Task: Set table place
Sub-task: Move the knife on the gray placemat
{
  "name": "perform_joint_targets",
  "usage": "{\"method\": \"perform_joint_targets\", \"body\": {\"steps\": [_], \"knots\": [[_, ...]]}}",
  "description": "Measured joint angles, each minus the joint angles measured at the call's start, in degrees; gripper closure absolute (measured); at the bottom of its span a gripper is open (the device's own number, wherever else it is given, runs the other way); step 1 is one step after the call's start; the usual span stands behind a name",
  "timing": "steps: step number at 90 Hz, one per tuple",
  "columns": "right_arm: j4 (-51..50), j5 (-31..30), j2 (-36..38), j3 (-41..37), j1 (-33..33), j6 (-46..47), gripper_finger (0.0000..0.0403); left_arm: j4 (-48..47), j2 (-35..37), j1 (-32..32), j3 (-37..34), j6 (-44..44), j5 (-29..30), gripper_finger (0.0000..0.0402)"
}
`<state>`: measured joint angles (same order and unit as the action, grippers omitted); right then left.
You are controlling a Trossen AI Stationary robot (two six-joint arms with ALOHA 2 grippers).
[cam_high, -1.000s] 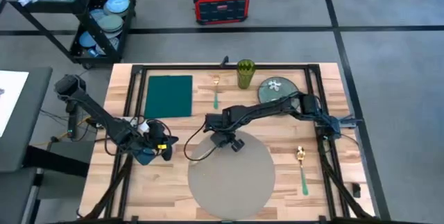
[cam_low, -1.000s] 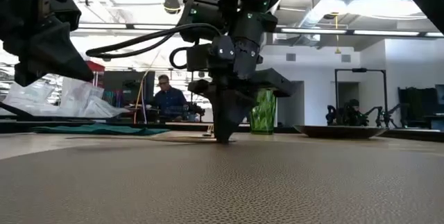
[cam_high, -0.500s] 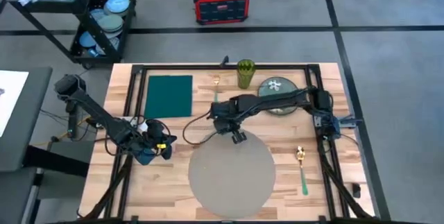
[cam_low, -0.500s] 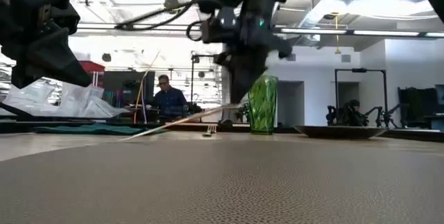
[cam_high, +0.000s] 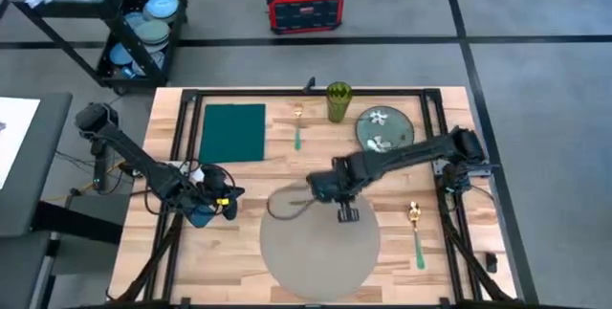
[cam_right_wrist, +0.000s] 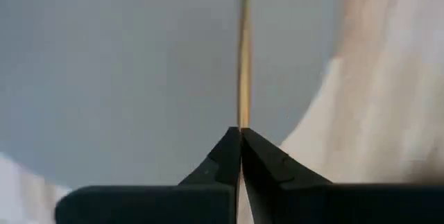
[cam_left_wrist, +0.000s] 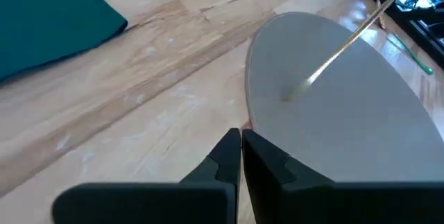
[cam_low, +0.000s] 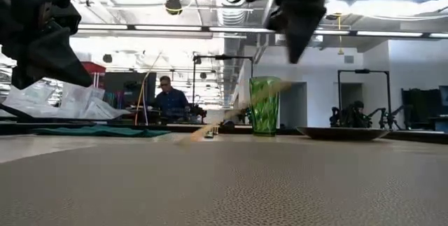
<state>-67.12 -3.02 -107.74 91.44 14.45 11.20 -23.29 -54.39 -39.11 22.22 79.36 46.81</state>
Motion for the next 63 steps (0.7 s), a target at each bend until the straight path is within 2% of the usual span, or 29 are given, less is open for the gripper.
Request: {"method": "perform_joint_targets", "body": {"steps": [13, 24, 33, 41, 52, 63], "knots": [[2.77, 0.27, -0.17, -4.05, 6.65, 10.71, 0.0403, 0.11, 0.0, 0.0, 0.0, 1.17, 0.0, 0.0402], [6.4, 1.3, -0.22, -5.83, 8.32, 16.56, 0.0403, 1.85, 0.0, 0.0, -0.02, 2.77, 0.04, 0.0402], [8.8, -3.67, -0.09, -5.77, 7.63, 16.4, 0.0403, 6.89, -0.64, 0.71, -0.02, 2.16, 0.27, 0.0402], [9.51, -7.59, -0.14, -5.77, 6.29, 16.01, 0.0403, 15.11, -2.59, 2.04, -0.04, -2.22, -0.37, 0.0402], [11.08, -6.14, -0.04, -7.05, 4.24, 16.28, 0.0391, 26.78, -8.18, 4.78, -0.02, -12.1, -9.02, 0.0402], [13.13, -3.1, -0.2, -10.84, 3.38, 18.59, 0.035, 36.84, -15.23, 6.13, -0.04, -17.48, -16.42, 0.0402]]}}
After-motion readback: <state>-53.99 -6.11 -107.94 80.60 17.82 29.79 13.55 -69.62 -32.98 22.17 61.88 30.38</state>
